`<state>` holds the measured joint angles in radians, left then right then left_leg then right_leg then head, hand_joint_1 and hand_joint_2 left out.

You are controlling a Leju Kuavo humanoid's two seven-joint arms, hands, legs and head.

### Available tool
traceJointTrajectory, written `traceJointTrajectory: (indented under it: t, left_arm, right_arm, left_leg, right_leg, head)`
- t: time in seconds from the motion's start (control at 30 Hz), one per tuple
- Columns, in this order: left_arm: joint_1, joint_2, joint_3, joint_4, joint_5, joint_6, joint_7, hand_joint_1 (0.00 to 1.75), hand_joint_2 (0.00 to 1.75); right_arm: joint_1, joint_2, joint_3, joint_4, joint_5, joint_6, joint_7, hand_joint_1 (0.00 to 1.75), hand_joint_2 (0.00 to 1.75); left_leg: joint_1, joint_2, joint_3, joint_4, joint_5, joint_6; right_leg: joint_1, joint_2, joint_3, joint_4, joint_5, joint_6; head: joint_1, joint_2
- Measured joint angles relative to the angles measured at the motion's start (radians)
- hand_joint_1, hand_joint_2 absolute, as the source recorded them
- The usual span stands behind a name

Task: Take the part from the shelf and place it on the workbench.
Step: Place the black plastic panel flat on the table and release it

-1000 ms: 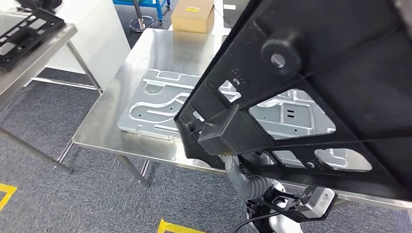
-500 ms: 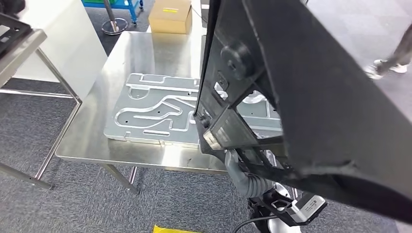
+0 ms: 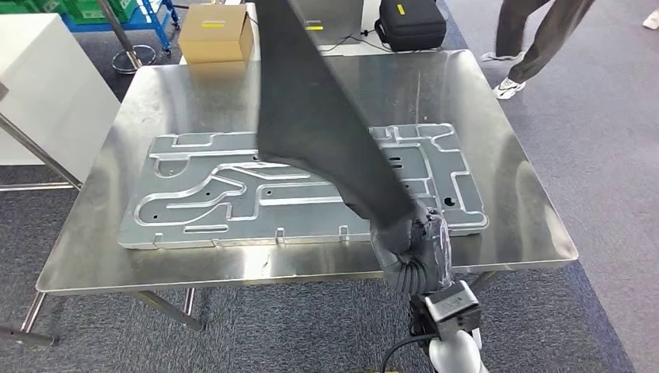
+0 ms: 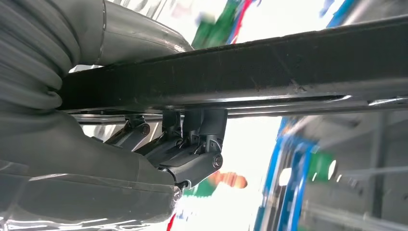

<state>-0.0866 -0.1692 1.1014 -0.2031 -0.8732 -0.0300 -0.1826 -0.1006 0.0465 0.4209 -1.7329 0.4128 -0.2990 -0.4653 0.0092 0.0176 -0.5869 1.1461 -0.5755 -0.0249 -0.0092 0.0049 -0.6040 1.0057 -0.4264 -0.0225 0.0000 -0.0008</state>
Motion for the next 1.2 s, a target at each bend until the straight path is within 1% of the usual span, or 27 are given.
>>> traceJointTrajectory:
  t: [0.03,0.07,0.1,0.13,0.17,0.23,0.3,0.37,0.4,0.47,0.5,0.53,0.57,0.6,0.63,0.67,0.73,0.8,0.87,0.9,0.97,1.03,1.07,1.1,1.13,1.17,1.2]
  left_arm:
    - [0.001,-0.002,0.002,0.000,0.000,-0.002,-0.001,0.00,1.75]
    - [0.003,-0.004,0.003,0.000,-0.001,-0.005,-0.001,0.00,1.75]
    - [0.005,-0.007,0.003,0.000,-0.003,-0.007,-0.002,0.00,1.75]
    - [0.006,-0.009,0.003,0.000,-0.004,-0.008,-0.002,0.00,1.75]
    - [0.007,-0.012,0.004,0.000,-0.005,-0.009,-0.003,0.00,1.75]
    - [0.008,-0.016,0.004,0.000,-0.006,-0.009,-0.003,0.00,1.75]
    - [0.008,-0.021,0.006,0.000,-0.008,-0.010,-0.004,0.00,1.75]
    - [0.006,-0.027,0.007,0.001,-0.010,-0.013,-0.006,0.00,1.75]
    - [0.005,-0.031,0.007,0.001,-0.012,-0.014,-0.006,0.00,1.75]
    - [0.005,-0.037,0.008,0.001,-0.015,-0.017,-0.008,0.00,1.75]
    - [0.006,-0.039,0.008,0.001,-0.017,-0.019,-0.008,0.00,1.75]
    - [0.007,-0.040,0.008,0.001,-0.019,-0.022,-0.009,0.00,1.75]
    - [0.008,-0.041,0.008,0.001,-0.021,-0.024,-0.009,0.00,1.75]
    - [0.009,-0.042,0.008,0.001,-0.023,-0.027,-0.009,0.00,1.75]
    - [0.009,-0.042,0.008,0.001,-0.025,-0.029,-0.009,0.00,1.75]
    - [0.008,-0.044,0.008,0.001,-0.025,-0.031,-0.009,0.00,1.75]
    - [0.007,-0.046,0.009,0.001,-0.025,-0.032,-0.009,0.00,1.75]
    - [0.007,-0.049,0.010,0.001,-0.022,-0.031,-0.008,0.00,1.75]
    - [0.006,-0.050,0.012,0.001,-0.019,-0.029,-0.008,0.00,1.75]
    - [0.006,-0.050,0.013,0.001,-0.018,-0.027,-0.008,0.00,1.75]
    - [0.005,-0.051,0.015,0.001,-0.016,-0.026,-0.009,0.00,1.75]
    - [0.005,-0.052,0.018,0.001,-0.014,-0.026,-0.010,0.00,1.75]
    - [0.005,-0.052,0.020,0.001,-0.013,-0.026,-0.010,0.00,1.75]
    - [0.006,-0.052,0.021,0.001,-0.011,-0.026,-0.010,0.00,1.75]
    - [0.007,-0.052,0.022,0.001,-0.010,-0.026,-0.009,0.00,1.75]
    - [0.007,-0.052,0.024,0.001,-0.010,-0.026,-0.009,0.00,1.75]
    - [0.006,-0.052,0.025,0.001,-0.010,-0.026,-0.008,0.00,1.75]
  right_arm:
    - [-0.003,0.000,-0.008,0.011,0.060,-0.034,0.015,1.75,1.75]
    - [-0.005,0.000,-0.018,0.023,0.127,-0.071,0.030,1.75,1.75]
    - [-0.006,0.000,-0.028,0.036,0.197,-0.113,0.045,1.75,1.75]
    - [-0.006,0.000,-0.038,0.050,0.265,-0.155,0.058,1.75,1.75]
    - [-0.006,0.000,-0.047,0.062,0.326,-0.192,0.070,1.75,1.75]
    - [-0.008,0.001,-0.059,0.082,0.425,-0.252,0.092,1.75,1.75]
    - [-0.008,0.001,-0.066,0.100,0.551,-0.315,0.135,1.75,1.75]
    - [-0.003,0.002,-0.081,0.113,0.721,-0.367,0.188,1.75,1.75]
    - [0.001,0.004,-0.091,0.117,0.792,-0.379,0.206,1.75,1.75]
    - [0.007,0.009,-0.108,0.122,0.892,-0.386,0.231,1.75,1.75]
    - [0.009,0.012,-0.115,0.123,0.935,-0.387,0.246,1.75,1.75]
    - [0.011,0.016,-0.123,0.124,0.984,-0.388,0.268,1.75,1.75]
    - [0.013,0.019,-0.129,0.126,1.032,-0.388,0.296,1.75,1.75]
    - [0.014,0.020,-0.135,0.128,1.070,-0.388,0.324,1.75,1.75]
    - [0.015,0.019,-0.139,0.131,1.096,-0.388,0.351,1.75,1.75]
    - [0.013,0.018,-0.142,0.135,1.110,-0.388,0.371,1.75,1.75]
    - [0.001,0.012,-0.147,0.149,1.116,-0.388,0.399,1.75,1.75]
    - [-0.028,-0.001,-0.151,0.181,1.106,-0.389,0.418,1.75,1.75]
    - [-0.061,-0.024,-0.161,0.236,1.078,-0.389,0.420,1.75,1.75]
    - [-0.078,-0.036,-0.171,0.267,1.059,-0.389,0.414,1.75,1.75]
    - [-0.119,-0.055,-0.195,0.335,1.024,-0.389,0.396,1.75,1.75]
    - [-0.162,-0.067,-0.215,0.395,1.003,-0.390,0.383,1.75,1.75]
    - [-0.179,-0.072,-0.221,0.421,0.999,-0.390,0.381,1.75,1.75]
    - [-0.198,-0.077,-0.228,0.451,0.997,-0.390,0.380,1.75,1.75]
    - [-0.219,-0.082,-0.235,0.488,0.995,-0.390,0.379,1.75,1.75]
    - [-0.248,-0.087,-0.243,0.532,0.993,-0.390,0.379,1.75,1.75]
    - [-0.288,-0.093,-0.252,0.584,0.990,-0.390,0.378,1.75,1.75]
  left_leg:
    - [0.001,-0.006,-0.035,0.070,-0.029,-0.002]
    - [0.001,-0.009,-0.064,0.124,-0.044,-0.003]
    - [0.001,-0.009,-0.079,0.143,-0.038,-0.003]
    - [0.002,-0.011,-0.075,0.123,-0.012,-0.002]
    - [0.003,-0.018,-0.055,0.068,0.028,0.000]
    - [0.006,-0.057,-0.002,-0.065,0.093,0.007]
    - [0.005,-0.083,0.024,-0.127,0.108,0.014]
    - [0.003,-0.070,0.029,-0.135,0.109,0.025]
    - [0.004,-0.060,0.032,-0.140,0.112,0.032]
    - [0.008,-0.038,0.038,-0.151,0.117,0.046]
    - [0.006,-0.026,0.040,-0.152,0.117,0.050]
    - [0.004,-0.015,0.040,-0.152,0.116,0.053]
    - [0.003,-0.002,0.040,-0.152,0.115,0.054]
    - [0.002,0.008,0.040,-0.151,0.114,0.054]
    - [0.001,0.019,0.041,-0.151,0.112,0.053]
    - [0.001,0.029,0.044,-0.151,0.110,0.051]
    - [-0.003,0.047,0.049,-0.149,0.103,0.044]
    - [-0.009,0.063,0.053,-0.147,0.096,0.034]
    - [-0.012,0.079,0.058,-0.148,0.092,0.025]
    - [-0.011,0.077,0.059,-0.144,0.087,0.019]
    - [-0.008,0.042,0.040,-0.097,0.053,0.010]
    - [-0.005,0.001,-0.020,0.029,-0.012,0.005]
    - [-0.005,-0.006,-0.054,0.099,-0.037,0.004]
    - [-0.005,-0.009,-0.080,0.145,-0.045,0.004]
    - [-0.005,-0.010,-0.089,0.154,-0.032,0.005]
    - [-0.005,-0.012,-0.080,0.123,0.000,0.008]
    - [-0.005,-0.022,-0.056,0.058,0.044,0.012]
  right_leg:
    - [0.000,0.009,0.000,0.000,0.000,-0.002]
    - [0.001,0.019,0.000,0.001,-0.001,-0.002]
    - [0.001,0.030,0.001,0.002,-0.001,-0.002]
    - [0.001,0.041,0.001,0.003,-0.002,-0.002]
    - [0.001,0.053,0.002,0.004,-0.003,0.000]
    - [0.001,0.074,0.001,0.011,-0.006,0.006]
    - [-0.001,0.092,-0.006,0.015,-0.006,0.018]
    - [-0.004,0.107,-0.010,0.014,-0.003,0.032]
    - [-0.004,0.098,-0.011,0.017,-0.006,0.038]
    - [-0.002,0.052,-0.036,0.072,-0.040,0.045]
    - [-0.003,0.025,-0.063,0.127,-0.068,0.048]
    - [-0.005,0.011,-0.096,0.193,-0.098,0.050]
    - [-0.007,0.005,-0.125,0.250,-0.118,0.053]
    - [-0.008,0.002,-0.141,0.279,-0.121,0.055]
    - [-0.009,-0.001,-0.137,0.270,-0.105,0.055]
    - [-0.009,-0.006,-0.113,0.223,-0.074,0.054]
    - [-0.003,-0.039,-0.041,0.087,-0.018,0.046]
    - [0.006,-0.060,-0.007,0.018,-0.003,0.035]
    - [0.008,-0.044,-0.009,0.014,-0.004,0.025]
    - [0.005,-0.036,-0.009,0.012,-0.003,0.021]
    - [-0.001,-0.020,-0.009,0.007,0.001,0.011]
    - [-0.003,-0.002,-0.010,0.007,0.003,0.005]
    - [-0.002,0.008,-0.010,0.007,0.003,0.004]
    - [-0.002,0.020,-0.010,0.008,0.003,0.004]
    - [-0.001,0.033,-0.010,0.010,0.003,0.004]
    - [-0.001,0.046,-0.010,0.012,0.003,0.004]
    - [-0.001,0.059,-0.010,0.015,0.002,0.005]
  head:
    - [0.000,0.000]
    - [0.000,0.000]
    - [0.000,0.000]
    - [0.000,0.000]
    - [0.000,0.000]
    - [0.000,0.000]
    - [0.001,0.000]
    - [0.001,0.000]
    - [0.001,0.000]
    - [0.004,0.000]
    - [0.006,0.000]
    - [0.007,0.000]
    - [0.007,0.000]
    - [0.007,0.000]
    - [0.007,0.000]
    - [0.007,0.000]
    - [0.007,0.000]
    - [0.005,0.000]
    - [0.003,0.000]
    - [0.004,0.000]
    - [0.003,0.000]
    - [0.002,0.000]
    - [0.002,0.000]
    - [0.002,0.000]
    - [0.002,0.000]
    - [0.002,0.000]
    - [0.002,0.000]
